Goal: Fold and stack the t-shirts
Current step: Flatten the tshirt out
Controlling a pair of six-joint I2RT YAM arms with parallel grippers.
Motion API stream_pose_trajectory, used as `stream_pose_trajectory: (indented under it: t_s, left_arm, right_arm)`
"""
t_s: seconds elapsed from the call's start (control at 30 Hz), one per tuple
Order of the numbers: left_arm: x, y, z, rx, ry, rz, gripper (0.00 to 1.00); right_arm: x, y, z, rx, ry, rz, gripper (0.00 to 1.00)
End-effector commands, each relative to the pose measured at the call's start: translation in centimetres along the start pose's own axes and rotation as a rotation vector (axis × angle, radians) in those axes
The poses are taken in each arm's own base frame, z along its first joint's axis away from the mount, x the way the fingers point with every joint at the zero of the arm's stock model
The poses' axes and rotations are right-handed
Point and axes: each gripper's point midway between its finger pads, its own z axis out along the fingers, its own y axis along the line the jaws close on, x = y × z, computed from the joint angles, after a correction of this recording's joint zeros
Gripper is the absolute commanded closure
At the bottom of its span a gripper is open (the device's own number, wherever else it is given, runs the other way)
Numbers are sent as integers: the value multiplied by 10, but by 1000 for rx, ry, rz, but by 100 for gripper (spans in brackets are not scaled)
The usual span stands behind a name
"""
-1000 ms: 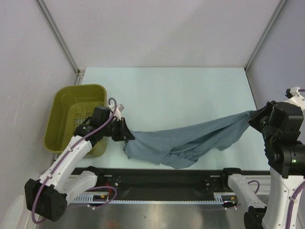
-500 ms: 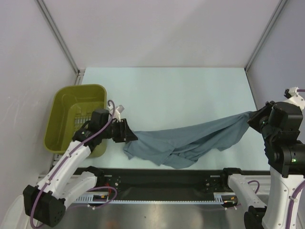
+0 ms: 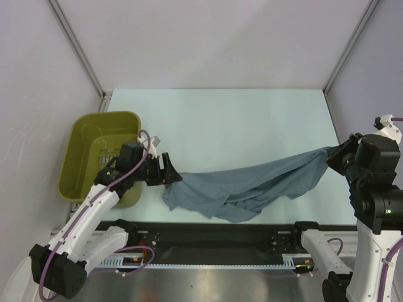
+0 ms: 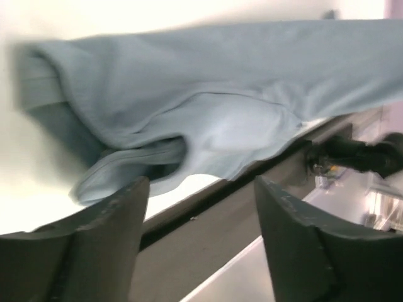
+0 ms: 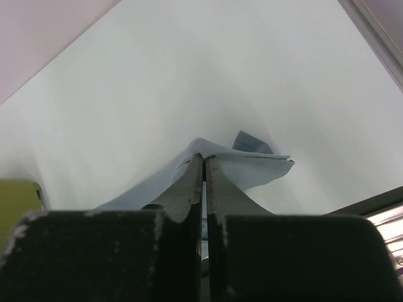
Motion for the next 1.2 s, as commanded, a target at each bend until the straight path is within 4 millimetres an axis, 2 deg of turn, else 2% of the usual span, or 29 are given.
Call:
stream_pose_trajectory:
  t_s: [0.0, 0.1, 0.13, 0.17, 0.23, 0.33, 0.47, 0.53, 0.63, 0.87, 0.97, 1.1, 1.13, 1.17]
  left_arm:
    - [-18, 14, -11, -134, -62, 39, 22]
    - [-26, 12, -9, -125, -81, 55, 24]
    - [-24, 9, -6, -100, -74, 56, 28]
    - [-24, 5, -4, -75, -71, 54, 38]
    - [-19, 1, 4, -37, -42, 26, 48]
    - [-5, 5, 12, -23, 3, -5, 50]
    - [-10, -6, 6, 21, -27, 16, 59]
    - [-15, -9, 4, 31, -51, 17, 58]
    - [-12, -4, 9, 14, -26, 13, 49]
    - [-12, -1, 15, 9, -22, 19, 50]
    - [-11, -5, 19, 43, -21, 10, 55]
    - [-9, -3, 24, 46, -11, 12, 55]
    - [-9, -3, 25, 48, -3, 15, 58]
    - [-8, -4, 25, 51, 3, 12, 66]
  right_arm:
    - [-10, 7, 1, -25, -34, 3, 100]
    - [-12, 7, 1, -27, -38, -2, 100]
    - [-12, 7, 2, -25, -35, -3, 100]
    - [-12, 8, 2, -26, -37, -4, 100]
    - [-13, 8, 4, -25, -35, -6, 100]
    - [-16, 9, 4, -25, -45, -8, 100]
    - [-15, 11, 7, -29, -35, -13, 100]
    - [-12, 10, 9, -26, -28, -15, 100]
    - [-7, 10, 13, -33, -17, -10, 100]
    - [-6, 11, 12, -39, -10, -15, 100]
    - [-5, 11, 13, -37, -6, -18, 100]
    - [-6, 12, 13, -43, -10, -12, 100]
    - [-6, 13, 13, -45, -9, -12, 100]
    - [-6, 14, 14, -45, -5, -14, 100]
